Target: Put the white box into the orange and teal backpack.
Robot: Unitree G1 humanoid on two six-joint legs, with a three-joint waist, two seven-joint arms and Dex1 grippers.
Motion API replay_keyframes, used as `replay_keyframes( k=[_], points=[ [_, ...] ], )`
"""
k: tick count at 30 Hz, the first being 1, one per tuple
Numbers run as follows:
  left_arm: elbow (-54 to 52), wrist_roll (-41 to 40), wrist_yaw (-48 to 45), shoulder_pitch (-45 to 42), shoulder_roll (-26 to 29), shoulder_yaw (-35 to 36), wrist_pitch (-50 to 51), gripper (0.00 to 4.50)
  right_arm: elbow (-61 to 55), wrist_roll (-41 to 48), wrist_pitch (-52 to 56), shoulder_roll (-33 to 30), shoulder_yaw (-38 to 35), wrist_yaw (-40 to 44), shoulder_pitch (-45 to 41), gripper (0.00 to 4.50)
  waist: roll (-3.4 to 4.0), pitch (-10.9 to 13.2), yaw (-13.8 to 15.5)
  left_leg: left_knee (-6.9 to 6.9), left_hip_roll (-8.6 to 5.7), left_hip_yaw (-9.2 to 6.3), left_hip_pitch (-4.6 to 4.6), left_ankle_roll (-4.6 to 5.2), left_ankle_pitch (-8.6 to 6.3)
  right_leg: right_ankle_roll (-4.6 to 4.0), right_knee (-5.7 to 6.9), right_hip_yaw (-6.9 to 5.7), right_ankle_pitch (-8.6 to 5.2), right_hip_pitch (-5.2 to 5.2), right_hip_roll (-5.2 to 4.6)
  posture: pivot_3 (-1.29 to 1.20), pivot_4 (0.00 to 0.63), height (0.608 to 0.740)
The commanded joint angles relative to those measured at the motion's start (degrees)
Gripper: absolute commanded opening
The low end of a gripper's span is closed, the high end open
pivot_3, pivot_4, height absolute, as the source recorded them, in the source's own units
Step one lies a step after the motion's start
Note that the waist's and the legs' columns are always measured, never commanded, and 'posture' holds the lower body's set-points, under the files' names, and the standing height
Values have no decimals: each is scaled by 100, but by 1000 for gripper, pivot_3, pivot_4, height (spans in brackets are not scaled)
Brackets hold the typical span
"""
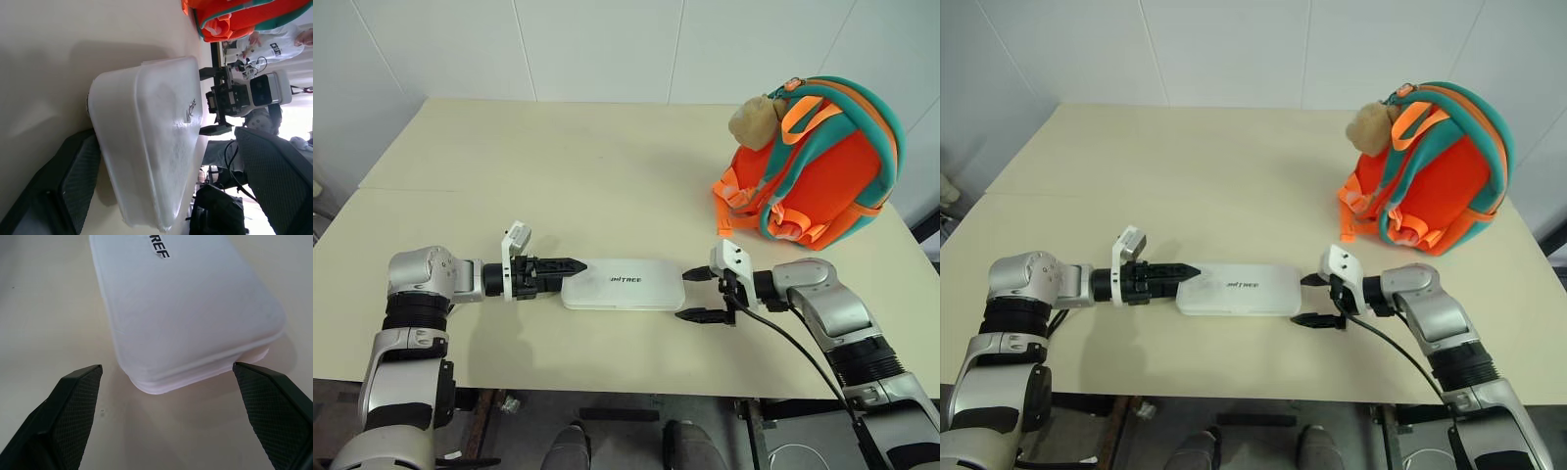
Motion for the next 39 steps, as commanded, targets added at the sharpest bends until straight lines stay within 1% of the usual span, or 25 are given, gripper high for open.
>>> replay_keyframes(
  k=[1,8,12,15,19,22,23,24,27,30,31,34,36,39],
  points=[
    [-14,-157,51,-112,-61,118,50,4482,-303,66,-145,108,-16,-40,-59,4500,0,0,5,0,0,0,0,-3,2,0,0,0,0,0,0,0,150,740],
    [-25,-220,174,-110,-219,244,99,4482,-349,33,-145,274,-8,-177,-42,4500,0,0,8,0,0,0,0,-15,8,0,-1,1,0,0,0,0,150,740],
    [-86,-320,128,-51,-233,341,106,4482,-326,-22,-239,244,-25,-218,52,4500,0,0,5,0,0,0,0,-16,9,0,0,1,0,0,0,0,150,740],
    [-408,-622,-67,30,-212,404,320,3864,-285,-65,-333,189,-83,-268,135,4500,0,0,7,0,0,0,-1,-16,9,0,-1,1,0,0,0,0,150,740],
    [-471,-719,53,85,-238,469,422,2603,-306,-74,-388,161,-259,-486,282,4500,0,0,8,-1,0,0,-1,-16,9,0,-2,1,0,0,0,0,150,740],
    [-480,-785,147,85,-275,571,491,1591,-570,35,-297,90,-441,-660,496,4500,0,0,9,1,0,0,0,-16,9,0,-1,1,0,0,0,0,150,740],
    [-501,-815,157,89,-282,587,522,1330,-722,84,-240,38,-529,-719,617,4500,0,0,10,0,0,0,0,-16,9,0,-1,1,0,0,0,0,150,740],
    [-529,-848,143,93,-279,580,557,1223,-870,114,-203,-17,-614,-776,729,4500,0,0,11,0,0,0,-1,-16,9,0,-2,2,0,0,0,0,150,740],
    [-664,-923,133,111,-284,526,662,1223,-1302,218,-22,-212,-1029,-1044,1010,4500,0,0,16,0,-1,1,-1,-17,8,0,-3,2,0,0,-1,0,150,740],
    [-777,-972,148,125,-282,503,703,1223,-1500,309,199,-374,-1467,-1360,1125,4500,0,0,14,2,-1,1,-1,-15,7,0,-3,2,0,0,-1,0,150,740],
    [-831,-1013,143,128,-275,540,714,1223,-1437,262,302,-563,-1834,-1611,1142,4500,0,0,12,3,-1,1,-1,-12,5,-1,-3,2,0,0,-1,0,150,740],
    [-946,-1032,110,187,-218,553,595,1223,-1183,156,466,-932,-2534,-2176,1072,4500,0,0,27,3,-1,1,-1,-4,1,-2,-3,3,2,0,-2,0,150,740],
    [-987,-978,59,261,-154,477,359,1223,-897,54,465,-1065,-2684,-2493,873,4500,0,0,16,3,-1,1,-1,-3,0,-3,-6,3,1,0,-2,0,150,740],
    [-942,-974,86,272,-148,465,232,1223,-597,-66,399,-1124,-2648,-2702,632,4500,0,0,-6,1,0,5,1,-2,-1,-5,-8,4,1,-1,-1,0,150,740]
  ],
)
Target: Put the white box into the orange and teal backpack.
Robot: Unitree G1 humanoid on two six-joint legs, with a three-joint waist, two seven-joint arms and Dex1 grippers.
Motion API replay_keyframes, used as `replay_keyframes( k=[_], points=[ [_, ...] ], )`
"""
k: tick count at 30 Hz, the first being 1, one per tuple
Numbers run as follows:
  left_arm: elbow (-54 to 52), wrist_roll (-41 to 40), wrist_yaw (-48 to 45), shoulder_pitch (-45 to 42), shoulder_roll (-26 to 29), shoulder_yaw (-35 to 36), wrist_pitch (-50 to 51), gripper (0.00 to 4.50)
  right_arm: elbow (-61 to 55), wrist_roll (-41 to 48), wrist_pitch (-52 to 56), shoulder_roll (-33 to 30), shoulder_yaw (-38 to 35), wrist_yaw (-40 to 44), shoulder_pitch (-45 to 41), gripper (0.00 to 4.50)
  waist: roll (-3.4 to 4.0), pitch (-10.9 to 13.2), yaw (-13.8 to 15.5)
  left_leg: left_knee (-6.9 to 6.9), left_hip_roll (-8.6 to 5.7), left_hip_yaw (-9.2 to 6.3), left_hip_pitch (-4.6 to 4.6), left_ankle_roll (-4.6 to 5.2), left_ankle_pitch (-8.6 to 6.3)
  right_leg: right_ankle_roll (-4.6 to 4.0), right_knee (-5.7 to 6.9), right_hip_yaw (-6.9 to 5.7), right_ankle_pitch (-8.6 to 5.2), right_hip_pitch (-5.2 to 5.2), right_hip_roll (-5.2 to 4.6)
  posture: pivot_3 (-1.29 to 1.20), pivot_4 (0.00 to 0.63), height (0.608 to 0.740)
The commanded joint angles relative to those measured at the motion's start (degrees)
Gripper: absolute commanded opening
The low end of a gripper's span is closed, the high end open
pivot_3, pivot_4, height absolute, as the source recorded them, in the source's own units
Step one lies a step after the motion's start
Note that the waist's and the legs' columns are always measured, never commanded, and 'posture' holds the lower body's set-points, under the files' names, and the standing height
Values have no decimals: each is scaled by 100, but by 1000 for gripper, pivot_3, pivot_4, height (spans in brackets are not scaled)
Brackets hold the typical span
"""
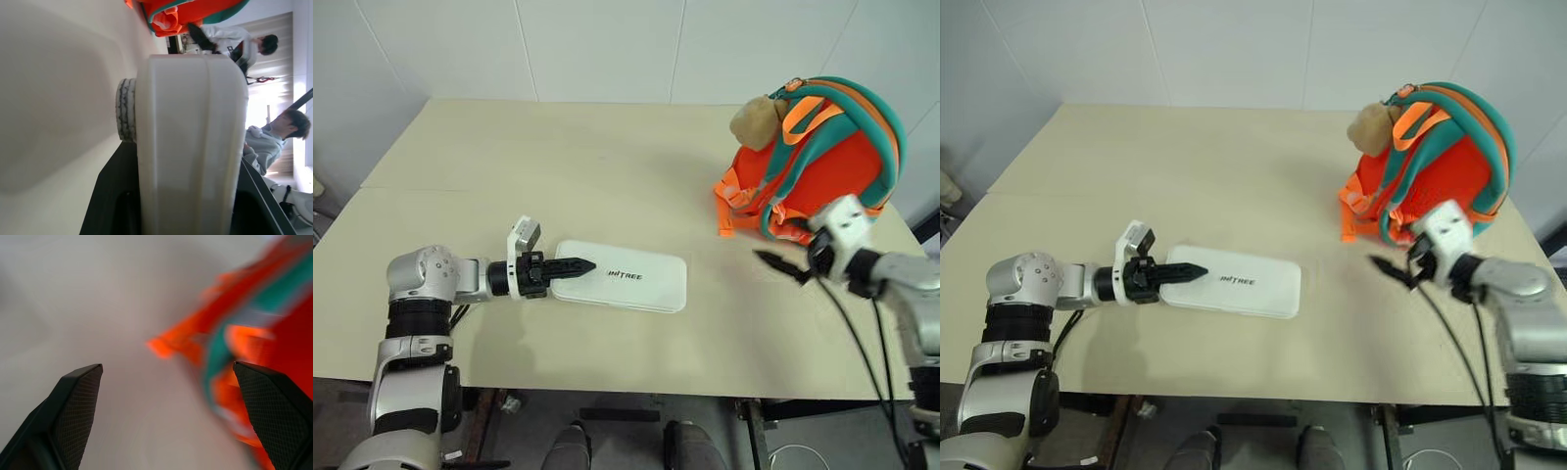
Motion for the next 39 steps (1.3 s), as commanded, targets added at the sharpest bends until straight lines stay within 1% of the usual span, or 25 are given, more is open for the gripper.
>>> replay_keyframes(
  k=[1,3,6,9,11,13,16,19,22,24,26,27,29,32,34,36,39],
  points=[
    [-156,-104,-79,-27,73,38,-217,1223,385,-177,-76,-26,51,-398,-490,4500,0,0,-12,0,1,1,0,0,0,0,0,0,0,0,0,0,150,740],
    [-200,-92,-81,-1,84,23,-345,1223,917,-374,-155,77,224,-727,-1078,4500,1,1,-24,1,0,10,1,0,0,0,0,8,0,-3,-1,0,150,740],
    [-380,-157,-41,158,126,142,-411,1223,1879,-398,-386,537,408,-999,-1958,4500,1,1,-50,3,1,25,3,1,1,1,-2,22,2,-10,-1,0,150,740],
    [-484,-209,11,272,147,252,-430,1223,2590,-439,-665,844,507,-1074,-2489,4500,1,1,-28,-5,2,28,6,-1,2,1,1,26,3,-10,0,0,150,740],
    [-584,-256,104,371,153,440,-469,1223,3509,-432,-977,1210,582,-1136,-3158,4500,2,1,-25,-6,2,30,4,-14,9,3,-3,29,4,-11,0,0,150,740],
    [-685,-327,203,436,144,644,-480,1223,4471,-563,-1357,1445,662,-1248,-3738,4500,2,2,-53,-9,1,38,3,-18,11,6,-8,38,5,-15,0,0,150,740],
    [-859,-392,334,555,145,813,-470,1223,5404,-564,-1726,1558,619,-1260,-4258,4500,2,2,-39,-27,1,40,2,-22,13,6,-17,40,5,-20,1,0,150,740],
    [-1011,-483,486,668,106,1025,-417,1223,6041,-599,-2164,1624,606,-1348,-4589,4500,2,2,-17,-45,1,43,1,-24,14,7,-15,40,5,-19,0,0,150,740],
    [-1197,-527,678,867,19,1254,-622,1223,6506,-597,-2881,1761,551,-1349,-4781,3963,2,2,-29,-52,1,47,-2,-24,15,9,-27,40,4,-19,0,0,150,740],
    [-1301,-561,779,933,-21,1383,-737,1223,6633,-565,-3129,1824,527,-1254,-4830,3321,2,2,-36,-55,2,48,-2,-25,15,10,-30,40,4,-19,0,0,150,740],
    [-1390,-591,863,983,-33,1471,-820,1223,6677,-524,-3250,1860,502,-1098,-4841,2567,2,2,-38,-54,3,48,-1,-27,16,10,-27,40,4,-20,1,0,150,740],
    [-1397,-595,888,1012,-11,1528,-901,1223,6635,-496,-3335,1883,497,-942,-4814,2279,2,2,-56,-54,3,48,-1,-28,17,10,-25,40,4,-19,1,0,150,740],
    [-1359,-566,889,1068,76,1637,-1107,1223,6411,-304,-3413,1951,432,-359,-4719,1519,2,2,-86,-52,3,49,1,-29,17,10,-20,41,4,-19,1,0,150,740],
    [-1254,-544,889,1081,184,1787,-1382,1223,5689,292,-3311,2105,297,966,-4482,618,2,2,-151,-52,5,50,4,-30,18,10,-16,42,4,-19,4,0,150,740],
    [-1188,-523,868,1086,251,1853,-1583,1223,4874,719,-2822,2177,337,1699,-4210,8,2,2,-178,-52,10,50,4,-31,18,11,-16,42,5,-19,9,0,150,740],
    [-1096,-496,863,1098,345,1884,-1729,1223,3943,990,-2065,2167,526,2074,-3883,8,3,2,-168,-53,14,50,7,-31,18,11,-13,43,5,-20,12,0,150,740],
    [-831,-491,797,1108,588,1908,-1779,1223,1940,1855,-113,1937,874,2494,-3221,8,3,2,-155,-53,17,50,5,-34,16,11,-12,45,4,-26,17,0,150,740]
  ],
)
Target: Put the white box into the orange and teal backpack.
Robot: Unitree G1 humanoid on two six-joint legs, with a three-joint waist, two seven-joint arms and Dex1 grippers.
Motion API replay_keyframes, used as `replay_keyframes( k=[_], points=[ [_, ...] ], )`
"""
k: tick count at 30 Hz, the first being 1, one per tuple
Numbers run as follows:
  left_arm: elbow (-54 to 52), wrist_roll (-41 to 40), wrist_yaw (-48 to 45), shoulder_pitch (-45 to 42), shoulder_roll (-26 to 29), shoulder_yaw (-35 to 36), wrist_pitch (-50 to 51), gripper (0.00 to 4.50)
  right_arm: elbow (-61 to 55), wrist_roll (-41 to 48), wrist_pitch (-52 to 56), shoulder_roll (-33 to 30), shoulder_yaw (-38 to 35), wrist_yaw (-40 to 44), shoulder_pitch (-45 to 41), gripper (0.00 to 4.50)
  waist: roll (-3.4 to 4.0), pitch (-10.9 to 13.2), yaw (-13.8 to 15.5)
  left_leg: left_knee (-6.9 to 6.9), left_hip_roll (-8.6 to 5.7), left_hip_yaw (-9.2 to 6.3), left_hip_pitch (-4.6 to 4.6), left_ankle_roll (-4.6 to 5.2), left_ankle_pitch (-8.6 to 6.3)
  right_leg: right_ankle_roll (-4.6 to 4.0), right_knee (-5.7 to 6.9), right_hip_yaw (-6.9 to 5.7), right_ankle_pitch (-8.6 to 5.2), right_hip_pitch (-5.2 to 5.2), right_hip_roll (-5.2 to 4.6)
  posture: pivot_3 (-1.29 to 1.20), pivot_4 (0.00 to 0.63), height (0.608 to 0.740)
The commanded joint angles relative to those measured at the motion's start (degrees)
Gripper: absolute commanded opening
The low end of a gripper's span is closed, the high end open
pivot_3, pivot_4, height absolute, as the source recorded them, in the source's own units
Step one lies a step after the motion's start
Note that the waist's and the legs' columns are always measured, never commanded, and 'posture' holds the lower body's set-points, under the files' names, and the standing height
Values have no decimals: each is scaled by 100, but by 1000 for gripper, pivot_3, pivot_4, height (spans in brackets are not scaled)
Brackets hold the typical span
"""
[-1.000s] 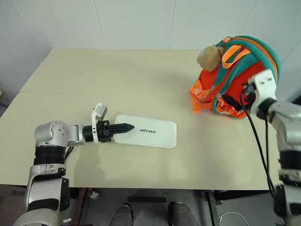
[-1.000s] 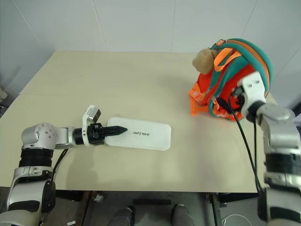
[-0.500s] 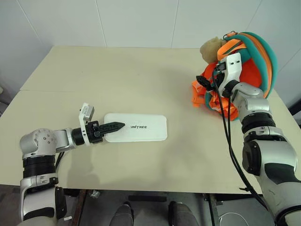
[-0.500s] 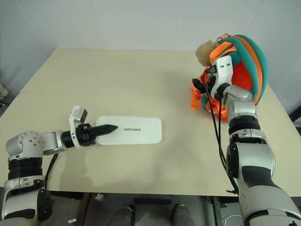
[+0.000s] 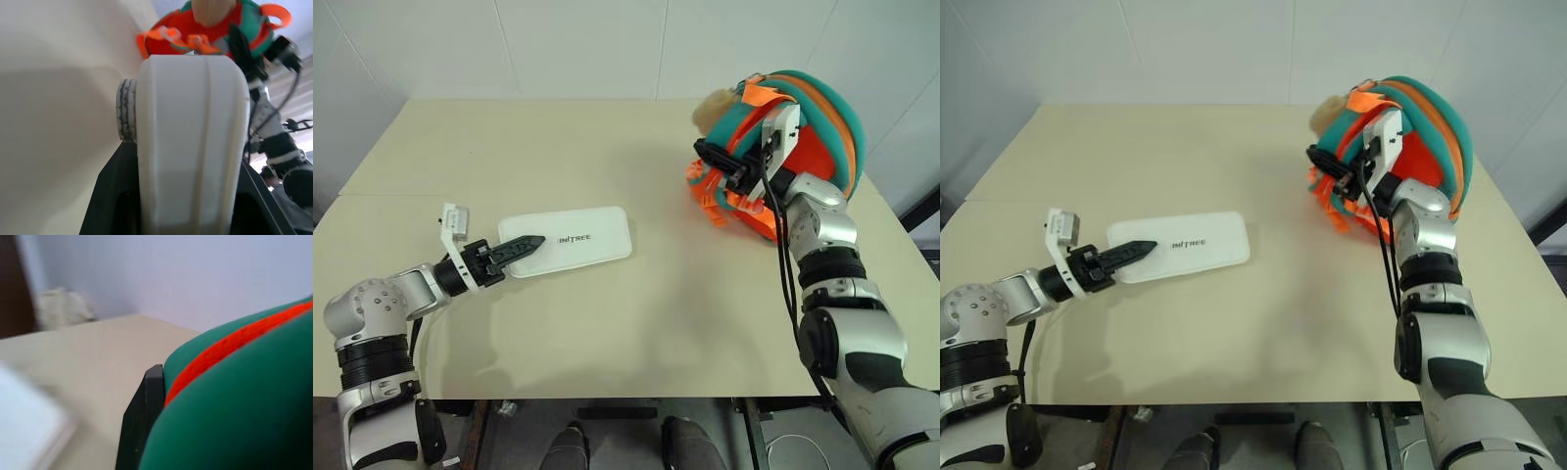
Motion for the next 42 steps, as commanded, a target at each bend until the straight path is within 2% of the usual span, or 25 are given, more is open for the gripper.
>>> replay_keyframes(
  k=[1,6,11,16,21,27,34,38,39,42],
  points=[
    [193,-81,-161,14,302,186,-217,1223,-2247,1106,1970,-302,295,526,442,8,1,1,8,-1,1,0,-2,0,0,-1,3,1,0,-5,1,0,150,740],
    [349,-83,-258,42,502,222,-527,1223,-4271,2599,4092,-883,366,664,1143,8,0,0,38,3,3,5,-7,0,-1,-3,16,8,-2,-19,3,0,150,740],
    [-193,-252,-356,284,460,238,-675,1223,-4919,3429,5083,-1365,266,735,1408,8,-1,0,78,22,4,10,-5,20,-15,-4,4,16,-2,-19,6,0,150,740],
    [-1084,-742,-359,552,281,526,-815,1223,-4613,3037,4896,-1757,558,947,1671,8,-4,0,172,48,8,14,-7,34,-30,-8,13,22,0,-19,12,0,150,740],
    [-1916,-1437,-248,651,242,982,-855,1223,-4293,2626,4505,-1773,814,1077,1752,8,-6,0,174,65,9,20,-10,44,-44,-9,13,31,3,-18,15,0,150,740],
    [-2437,-1637,-340,668,260,745,-1241,1223,-4195,2437,4311,-1746,957,1202,1799,8,-7,0,175,69,10,23,-9,45,-46,-9,13,34,3,-18,16,0,150,740],
    [-2177,-833,-906,601,434,-220,-2091,1223,-4222,2407,4285,-1699,974,1184,1801,8,-7,0,179,71,10,24,-9,46,-47,-9,13,35,3,-16,19,0,150,740],
    [-1554,753,-1977,330,1052,-1574,-3609,1223,-4295,2427,4328,-1738,971,1186,1840,8,-11,-2,201,72,12,24,-8,47,-48,-11,11,34,3,-15,24,0,150,740],
    [-1324,853,-2036,147,1056,-1667,-3752,1223,-4296,2425,4326,-1729,969,1173,1839,8,-11,-2,202,72,12,28,-8,47,-49,-14,4,36,5,-14,24,0,150,740],
    [-299,1801,-2200,-899,973,-2368,-4745,1223,-4295,2418,4300,-1649,955,1080,1846,8,-11,-2,252,74,13,28,-8,50,-50,-15,-8,35,8,-8,26,0,150,740]
  ],
)
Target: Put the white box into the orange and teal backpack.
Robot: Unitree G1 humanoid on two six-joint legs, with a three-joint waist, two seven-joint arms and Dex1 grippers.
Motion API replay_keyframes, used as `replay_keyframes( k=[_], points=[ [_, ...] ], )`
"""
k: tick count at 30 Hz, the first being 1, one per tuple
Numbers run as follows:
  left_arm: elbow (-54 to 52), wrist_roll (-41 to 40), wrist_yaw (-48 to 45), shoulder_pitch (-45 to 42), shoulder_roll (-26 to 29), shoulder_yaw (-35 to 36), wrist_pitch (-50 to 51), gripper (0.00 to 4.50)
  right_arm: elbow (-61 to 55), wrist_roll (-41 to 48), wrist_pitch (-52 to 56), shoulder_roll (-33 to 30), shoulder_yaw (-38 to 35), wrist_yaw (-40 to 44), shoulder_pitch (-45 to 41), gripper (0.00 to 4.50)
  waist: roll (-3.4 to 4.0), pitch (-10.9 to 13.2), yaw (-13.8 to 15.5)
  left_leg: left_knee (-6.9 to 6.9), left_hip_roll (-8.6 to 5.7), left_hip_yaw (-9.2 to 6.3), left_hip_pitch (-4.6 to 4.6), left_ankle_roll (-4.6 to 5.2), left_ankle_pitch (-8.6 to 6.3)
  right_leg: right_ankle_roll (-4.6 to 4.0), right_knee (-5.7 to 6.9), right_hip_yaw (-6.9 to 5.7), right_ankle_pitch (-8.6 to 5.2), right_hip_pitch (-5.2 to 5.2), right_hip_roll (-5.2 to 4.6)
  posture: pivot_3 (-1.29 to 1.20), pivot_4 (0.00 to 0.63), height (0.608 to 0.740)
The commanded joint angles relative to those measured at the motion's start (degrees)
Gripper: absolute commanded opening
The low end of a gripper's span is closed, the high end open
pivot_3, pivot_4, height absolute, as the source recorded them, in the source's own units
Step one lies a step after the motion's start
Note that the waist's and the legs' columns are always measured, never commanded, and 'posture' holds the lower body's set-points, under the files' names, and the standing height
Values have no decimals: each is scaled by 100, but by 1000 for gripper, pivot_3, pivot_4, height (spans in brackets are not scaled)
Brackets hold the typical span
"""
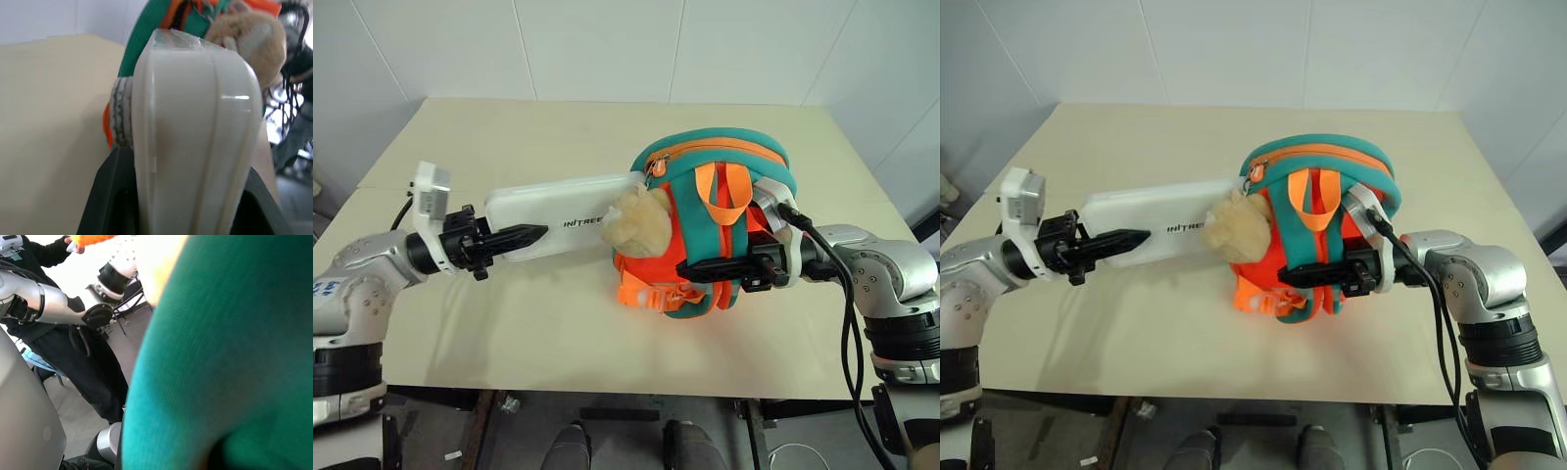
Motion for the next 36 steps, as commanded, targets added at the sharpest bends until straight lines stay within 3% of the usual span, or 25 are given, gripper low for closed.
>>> replay_keyframes(
  k=[1,4,10,17,22,27,32,36],
  points=[
    [992,1208,-296,-983,-67,-827,-1215,1223,-124,69,-59,69,-83,-57,7,8,0,0,54,2,1,0,0,0,0,1,0,0,1,4,1,0,150,740],
    [1773,1628,-258,-1808,-449,-1136,-1787,1223,-95,10,-102,124,-42,-104,-8,8,0,0,84,8,1,3,1,1,0,7,-6,1,6,9,2,0,150,740],
    [2847,2088,-124,-3259,-1665,-1641,-1783,1223,-109,-24,-152,219,-5,-180,-64,8,-2,1,105,21,1,1,-13,5,-2,23,-2,-1,14,6,2,0,150,740],
    [3613,2289,-569,-3731,-2446,-1824,-2006,1223,-264,19,-147,315,-47,-341,3,8,-1,1,-21,17,1,10,-20,5,-2,32,1,5,10,-9,2,0,150,740],
    [3963,2512,-410,-3721,-2626,-1807,-2090,1223,-406,75,-130,349,-115,-486,115,8,-2,2,-48,20,1,10,-27,6,-3,32,1,5,10,-12,1,0,150,740],
    [3620,2408,-473,-3486,-2366,-1589,-2028,2878,-505,135,-114,299,-204,-599,263,0,-2,2,-57,23,1,9,-27,7,-3,31,3,6,10,-17,1,0,150,740],
    [3126,2098,-1290,-3307,-1785,-1407,-2011,4396,-502,141,-131,309,-210,-662,297,0,-1,2,-73,23,1,10,-27,4,-2,28,21,11,8,-30,2,0,150,740],
    [3005,2056,-1450,-3274,-1167,-1155,-1875,4476,-414,70,-197,330,-156,-653,293,0,-1,2,-65,23,1,11,-30,5,-1,28,25,13,8,-36,3,0,150,740]
  ],
)
